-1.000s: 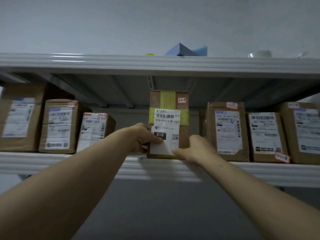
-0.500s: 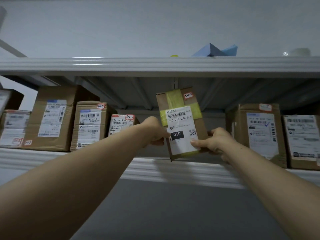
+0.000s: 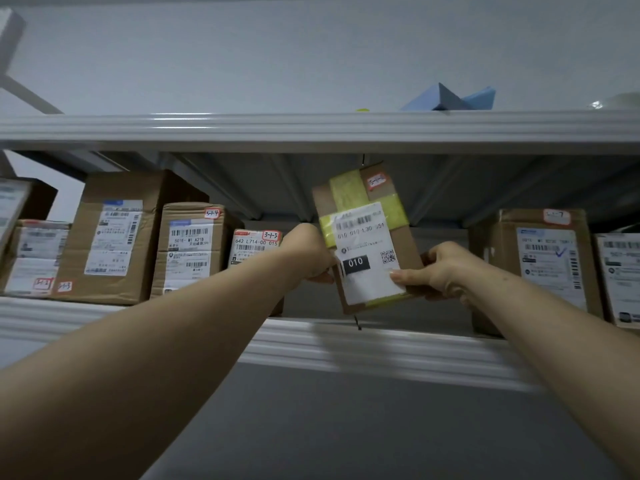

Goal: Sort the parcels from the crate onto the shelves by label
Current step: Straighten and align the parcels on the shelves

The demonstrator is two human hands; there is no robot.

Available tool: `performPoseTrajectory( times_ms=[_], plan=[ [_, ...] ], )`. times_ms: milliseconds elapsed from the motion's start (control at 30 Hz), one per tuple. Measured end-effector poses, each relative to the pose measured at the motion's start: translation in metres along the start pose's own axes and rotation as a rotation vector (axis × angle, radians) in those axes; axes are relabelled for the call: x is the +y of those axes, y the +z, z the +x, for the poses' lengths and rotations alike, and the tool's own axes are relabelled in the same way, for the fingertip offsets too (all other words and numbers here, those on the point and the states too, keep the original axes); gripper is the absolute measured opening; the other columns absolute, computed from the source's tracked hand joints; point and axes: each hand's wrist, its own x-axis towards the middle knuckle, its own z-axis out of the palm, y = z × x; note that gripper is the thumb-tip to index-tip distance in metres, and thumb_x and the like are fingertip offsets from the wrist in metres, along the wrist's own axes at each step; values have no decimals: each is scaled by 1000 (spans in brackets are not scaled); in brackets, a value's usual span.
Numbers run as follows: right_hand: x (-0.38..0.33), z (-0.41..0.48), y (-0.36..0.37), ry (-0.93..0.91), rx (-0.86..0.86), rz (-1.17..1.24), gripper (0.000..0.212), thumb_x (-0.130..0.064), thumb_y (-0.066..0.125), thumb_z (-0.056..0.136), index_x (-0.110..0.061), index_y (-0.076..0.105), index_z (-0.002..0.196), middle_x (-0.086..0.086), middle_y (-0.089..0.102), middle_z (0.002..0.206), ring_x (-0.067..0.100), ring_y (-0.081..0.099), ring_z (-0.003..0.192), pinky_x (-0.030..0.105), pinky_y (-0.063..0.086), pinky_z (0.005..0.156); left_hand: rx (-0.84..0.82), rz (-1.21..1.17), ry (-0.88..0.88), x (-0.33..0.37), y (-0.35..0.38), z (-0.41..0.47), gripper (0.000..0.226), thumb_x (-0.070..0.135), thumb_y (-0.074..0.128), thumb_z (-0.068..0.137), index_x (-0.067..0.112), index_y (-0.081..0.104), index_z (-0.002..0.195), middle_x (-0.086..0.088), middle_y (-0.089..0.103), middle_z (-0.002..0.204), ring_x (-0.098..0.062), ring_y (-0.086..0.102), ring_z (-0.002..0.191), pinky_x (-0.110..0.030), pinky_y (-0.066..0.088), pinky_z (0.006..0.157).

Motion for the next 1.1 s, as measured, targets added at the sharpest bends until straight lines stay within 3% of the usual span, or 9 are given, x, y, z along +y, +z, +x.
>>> performPoseTrajectory(
  times_ms=[67, 167, 300, 367, 467, 700, 800, 1000, 1100],
  plan=[
    [-6, -3, 7, -10, -22, 54, 47, -23, 83, 71, -5, 51, 101, 8, 64, 89, 17, 63, 73, 36, 55, 74, 66, 30, 31, 2, -6, 4, 14, 8, 66, 89, -3, 64, 97, -17, 69, 95, -30, 71, 86, -43, 59, 76],
    [-10, -7, 24, 3, -47, 64, 41, -20, 80, 75, -8, 46, 95, 5, 57, 86, 15, 59, 72, 41, 55, 85, 78, 181, 27, 0, -18, 7, 16, 12, 68, 87, 0, 63, 96, -14, 70, 88, -24, 72, 78, -39, 60, 73],
    [-9, -5, 53, 14, -116, 18, 43, -25, 80, 76, -7, 46, 94, 6, 56, 97, 20, 59, 87, 35, 54, 81, 81, 415, 12, -13, -35, 5, 17, 17, 69, 87, 4, 59, 81, -10, 68, 72, -16, 65, 55, -22, 55, 48],
    [-11, -2, 64, -12, -124, -34, 56, -31, 81, 74, -5, 46, 109, 7, 55, 111, 22, 56, 101, 31, 49, 85, 164, 537, 63, -18, -41, 5, 22, 22, 69, 86, 9, 57, 73, -7, 66, 69, -19, 67, 63, -26, 54, 54],
    [-17, 4, 77, -28, -138, 5, 67, -26, 83, 72, -1, 45, 120, 12, 55, 123, 28, 56, 114, 41, 50, 96, 297, 621, 135, -20, -47, 5, 29, 29, 68, 83, 12, 51, 66, -4, 57, 70, -25, 62, 75, -33, 51, 70],
    [-19, 11, 91, -4, -153, 6, 54, -19, 76, 80, 0, 43, 118, 11, 53, 122, 27, 54, 112, 41, 56, 80, 370, 660, 192, -24, -54, 3, 32, 19, 61, 83, 12, 43, 58, -3, 44, 63, -27, 50, 71, -31, 37, 62],
    [-12, 20, 92, -1, -125, -7, 60, -22, 79, 78, 0, 44, 122, 14, 56, 124, 30, 56, 112, 44, 52, 91, 375, 673, 194, -25, -57, 4, 31, 13, 57, 84, 12, 41, 56, -4, 42, 63, -28, 49, 72, -32, 36, 62],
    [-9, 24, 96, 2, -135, -70, 59, -23, 75, 81, -1, 45, 127, 15, 56, 126, 31, 56, 116, 44, 47, 99, 409, 696, 237, -31, -61, 9, 9, 8, 51, 86, 8, 60, 87, -13, 60, 95, -31, 55, 91, -38, 49, 74],
    [-9, 23, 96, -1, -140, -90, 55, -24, 73, 83, -1, 48, 126, 14, 57, 125, 30, 57, 113, 43, 48, 98, 417, 720, 257, -33, -62, 12, 26, 6, 51, 86, 7, 63, 108, -14, 58, 113, -32, 53, 105, -43, 50, 86]
  ],
)
